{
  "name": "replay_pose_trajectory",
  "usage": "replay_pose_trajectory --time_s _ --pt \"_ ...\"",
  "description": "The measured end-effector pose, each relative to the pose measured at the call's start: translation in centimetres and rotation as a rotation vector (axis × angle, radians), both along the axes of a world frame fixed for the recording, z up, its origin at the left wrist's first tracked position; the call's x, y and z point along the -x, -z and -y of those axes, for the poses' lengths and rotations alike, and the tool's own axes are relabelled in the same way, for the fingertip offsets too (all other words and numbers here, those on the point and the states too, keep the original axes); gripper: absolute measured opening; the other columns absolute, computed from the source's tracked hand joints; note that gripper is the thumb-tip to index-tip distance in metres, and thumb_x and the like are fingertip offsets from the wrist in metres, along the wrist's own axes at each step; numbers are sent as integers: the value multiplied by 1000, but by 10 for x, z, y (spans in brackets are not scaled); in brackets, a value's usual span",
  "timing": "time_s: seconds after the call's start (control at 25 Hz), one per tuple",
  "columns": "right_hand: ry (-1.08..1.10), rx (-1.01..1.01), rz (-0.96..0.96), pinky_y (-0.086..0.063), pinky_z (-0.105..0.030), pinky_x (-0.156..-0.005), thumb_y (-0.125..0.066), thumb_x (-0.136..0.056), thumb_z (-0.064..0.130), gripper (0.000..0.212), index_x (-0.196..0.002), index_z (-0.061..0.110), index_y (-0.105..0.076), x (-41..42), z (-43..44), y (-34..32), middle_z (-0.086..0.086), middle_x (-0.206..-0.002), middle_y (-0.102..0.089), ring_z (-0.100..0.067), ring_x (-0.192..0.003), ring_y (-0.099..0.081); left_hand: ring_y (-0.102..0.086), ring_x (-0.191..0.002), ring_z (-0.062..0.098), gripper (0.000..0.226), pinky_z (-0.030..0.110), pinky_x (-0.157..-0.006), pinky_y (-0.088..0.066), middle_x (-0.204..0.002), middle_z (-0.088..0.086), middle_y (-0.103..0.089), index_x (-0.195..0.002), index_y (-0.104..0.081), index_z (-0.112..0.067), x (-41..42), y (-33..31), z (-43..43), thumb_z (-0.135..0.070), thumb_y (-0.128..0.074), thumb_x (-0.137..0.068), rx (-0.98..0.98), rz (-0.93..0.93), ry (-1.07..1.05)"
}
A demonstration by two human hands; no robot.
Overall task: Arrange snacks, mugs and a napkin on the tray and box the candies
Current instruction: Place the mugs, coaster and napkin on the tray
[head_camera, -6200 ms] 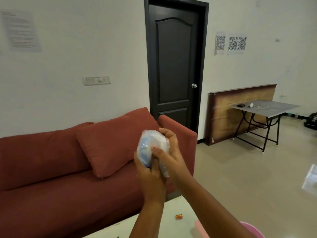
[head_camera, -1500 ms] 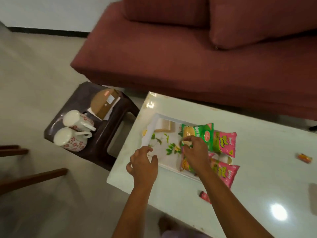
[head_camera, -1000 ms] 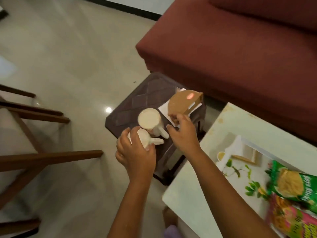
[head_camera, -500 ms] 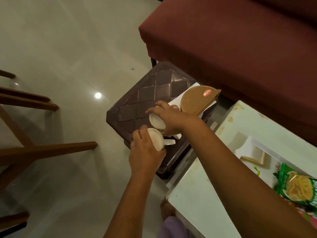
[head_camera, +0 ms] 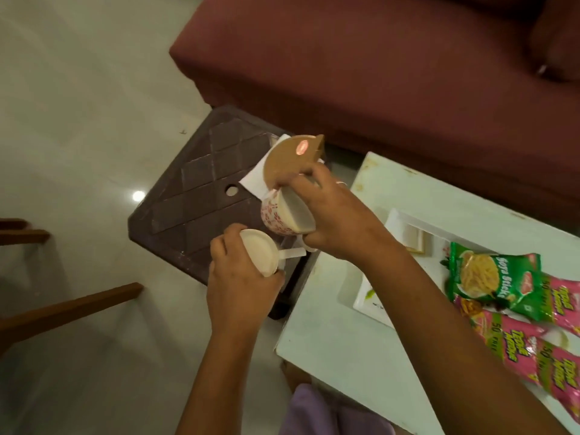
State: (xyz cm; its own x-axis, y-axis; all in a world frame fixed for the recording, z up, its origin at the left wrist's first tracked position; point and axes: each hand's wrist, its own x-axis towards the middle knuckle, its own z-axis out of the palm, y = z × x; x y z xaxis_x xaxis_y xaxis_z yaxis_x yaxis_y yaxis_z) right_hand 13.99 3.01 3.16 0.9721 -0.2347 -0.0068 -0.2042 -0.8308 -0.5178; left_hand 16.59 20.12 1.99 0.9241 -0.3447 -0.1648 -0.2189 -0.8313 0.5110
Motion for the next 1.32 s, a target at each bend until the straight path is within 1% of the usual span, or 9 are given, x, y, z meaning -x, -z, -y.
replay_pose_trajectory --time_s 0.16,0.28,0.4,0.52,0.64,0.8,1.0,1.16,1.32 --pt "192 -41 -100 -50 -29 -81 -85 -56 18 91 -123 47 -30 75 39 -8 8 -133 -30 -22 -118 -43 -52 -107 28 84 34 -76 -42 -122 2 -41 -125 -33 -26 33 -1 43 -34 -84 -58 31 -42 183" --pt "304 -175 -160 -51 -30 -84 -84 -58 15 86 -120 47 -34 124 65 -3 11 -128 -31 -19 -118 -41 -52 -107 26 85 31 -76 -40 -122 1 -41 -126 -32 -27 59 8 69 -36 -83 -59 25 -86 278" --pt "408 -246 -204 -53 -33 -85 -82 -58 9 84 -119 47 -38 160 97 16 6 -126 -34 -21 -117 -42 -53 -108 26 86 33 -77 -45 -124 1 -41 -126 -32 -27 81 24 93 -37 -84 -57 16 -156 341" --pt "456 -196 -294 -55 -38 -85 -81 -58 5 85 -122 42 -38 180 127 49 1 -127 -36 -27 -117 -44 -52 -109 27 89 38 -79 -50 -126 1 -40 -126 -28 -29 105 47 115 -37 -84 -58 -37 -240 416" --pt "436 -159 -363 -50 -33 -80 -82 -58 6 87 -123 41 -37 189 149 84 -2 -127 -36 -29 -115 -46 -51 -111 29 90 39 -80 -50 -128 2 -39 -130 -26 -28 134 75 133 -36 -82 -60 -64 -283 457" --pt "377 -115 -379 -44 -29 -76 -82 -57 5 90 -123 43 -35 190 165 115 -4 -129 -35 -31 -112 -49 -50 -113 29 90 39 -79 -50 -129 3 -39 -133 -27 -25 165 100 151 -32 -81 -62 -99 -278 483" --pt "279 -49 -416 -50 -41 -85 -80 -57 3 92 -129 40 -34 191 171 127 -5 -133 -33 -34 -112 -47 -49 -113 27 89 36 -77 -51 -129 6 -40 -133 -29 -21 185 116 167 -31 -80 -61 -100 -197 464" --pt "246 -17 -445 -50 -42 -82 -79 -59 1 93 -131 38 -33 196 172 124 -5 -136 -32 -34 -112 -46 -50 -109 29 92 36 -72 -52 -126 8 -39 -132 -28 -21 199 119 178 -35 -82 -59 -150 -169 487" --pt "212 -12 -458 -50 -43 -82 -76 -62 -2 94 -134 38 -32 208 173 121 -4 -139 -31 -35 -115 -45 -48 -110 29 95 38 -74 -52 -128 10 -38 -131 -27 -19 214 118 190 -50 -81 -59 -186 -193 422"
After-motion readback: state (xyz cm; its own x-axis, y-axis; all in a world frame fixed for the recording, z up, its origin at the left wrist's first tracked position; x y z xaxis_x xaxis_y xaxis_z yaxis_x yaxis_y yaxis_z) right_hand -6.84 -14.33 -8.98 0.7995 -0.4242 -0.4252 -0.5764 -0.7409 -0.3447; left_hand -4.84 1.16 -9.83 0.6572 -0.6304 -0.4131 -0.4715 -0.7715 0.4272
